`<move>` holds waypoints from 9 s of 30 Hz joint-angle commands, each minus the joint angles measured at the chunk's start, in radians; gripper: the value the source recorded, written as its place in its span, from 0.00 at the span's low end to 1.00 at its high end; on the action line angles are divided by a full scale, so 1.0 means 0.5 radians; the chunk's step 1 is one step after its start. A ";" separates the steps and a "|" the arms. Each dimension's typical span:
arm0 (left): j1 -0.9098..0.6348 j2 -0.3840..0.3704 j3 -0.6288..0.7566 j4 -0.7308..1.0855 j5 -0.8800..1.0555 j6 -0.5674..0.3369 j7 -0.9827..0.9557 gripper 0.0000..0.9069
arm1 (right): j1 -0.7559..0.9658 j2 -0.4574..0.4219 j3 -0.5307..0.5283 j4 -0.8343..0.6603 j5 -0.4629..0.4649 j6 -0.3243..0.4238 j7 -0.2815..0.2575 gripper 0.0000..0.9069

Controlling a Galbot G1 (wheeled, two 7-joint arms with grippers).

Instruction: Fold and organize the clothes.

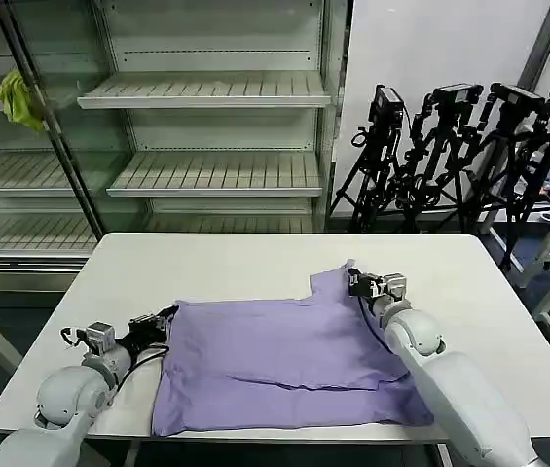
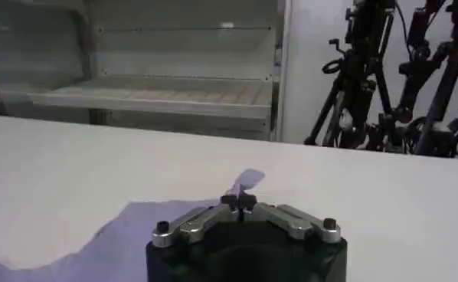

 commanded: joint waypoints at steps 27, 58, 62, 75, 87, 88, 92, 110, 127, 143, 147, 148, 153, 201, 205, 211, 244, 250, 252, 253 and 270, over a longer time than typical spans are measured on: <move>-0.107 -0.012 0.086 0.116 0.100 -0.015 0.030 0.83 | -0.086 0.029 0.047 0.084 -0.062 0.036 0.015 0.00; -0.080 -0.014 0.076 0.122 0.103 -0.076 0.059 0.00 | -0.142 0.023 0.083 0.135 -0.078 0.041 0.019 0.00; -0.074 -0.014 0.070 0.120 0.112 -0.096 0.058 0.00 | -0.143 0.024 0.082 0.136 -0.080 0.043 0.019 0.00; 0.040 0.001 -0.047 -0.051 0.107 -0.106 0.055 0.00 | -0.178 0.020 0.108 0.269 -0.095 0.076 0.018 0.00; 0.006 -0.013 -0.030 0.005 0.176 -0.096 0.092 1.00 | -0.222 0.022 0.133 0.310 -0.115 0.089 0.014 0.00; -0.023 -0.011 -0.009 0.033 0.177 -0.090 0.092 1.00 | -0.221 0.025 0.132 0.307 -0.118 0.089 0.013 0.00; -0.116 -0.007 0.075 0.118 0.181 -0.068 0.094 1.00 | -0.216 0.037 0.126 0.301 -0.121 0.090 0.014 0.00; -0.213 -0.010 0.165 0.287 0.214 -0.088 0.115 0.81 | -0.205 0.066 0.076 0.293 -0.138 0.090 0.017 0.00; -0.148 -0.030 0.151 0.241 0.240 -0.109 0.154 0.07 | -0.225 0.070 0.094 0.315 -0.138 0.093 0.014 0.00; -0.101 -0.028 0.117 0.218 0.246 -0.135 0.169 0.00 | -0.248 0.063 0.112 0.343 -0.139 0.094 0.013 0.00; -0.092 -0.034 0.115 0.216 0.250 -0.150 0.166 0.00 | -0.258 0.064 0.118 0.348 -0.144 0.095 0.011 0.00; -0.089 -0.034 0.114 0.213 0.252 -0.155 0.165 0.00 | -0.260 0.063 0.119 0.350 -0.144 0.096 0.011 0.00; -0.074 -0.039 0.095 0.190 0.261 -0.172 0.163 0.00 | -0.267 0.062 0.132 0.360 -0.146 0.100 0.012 0.00; 0.695 -0.012 -0.480 -0.741 0.123 -0.161 0.101 0.00 | -0.980 -0.363 0.615 1.158 -0.073 0.198 0.057 0.00; 0.800 0.014 -0.551 -0.807 0.112 -0.153 0.100 0.00 | -1.017 -0.450 0.659 1.259 -0.033 0.183 0.112 0.00; 0.932 0.004 -0.599 -0.891 0.121 -0.150 0.096 0.00 | -1.123 -0.589 0.737 1.379 0.025 0.129 0.158 0.00; 1.258 -0.065 -0.612 -0.901 0.310 -0.168 0.124 0.01 | -1.592 -0.634 0.731 1.425 -0.248 0.125 0.148 0.00; 1.265 -0.072 -0.611 -0.882 0.324 -0.165 0.135 0.01 | -1.651 -0.635 0.738 1.423 -0.285 0.128 0.133 0.00; 1.273 -0.074 -0.609 -0.875 0.340 -0.159 0.136 0.01 | -1.691 -0.635 0.738 1.422 -0.313 0.130 0.133 0.00; 1.276 -0.075 -0.608 -0.874 0.344 -0.159 0.136 0.01 | -1.702 -0.635 0.738 1.422 -0.323 0.131 0.133 0.00; 1.275 -0.083 -0.601 -0.823 0.423 -0.179 0.131 1.00 | -1.907 -0.629 0.882 1.454 -0.502 0.148 0.207 1.00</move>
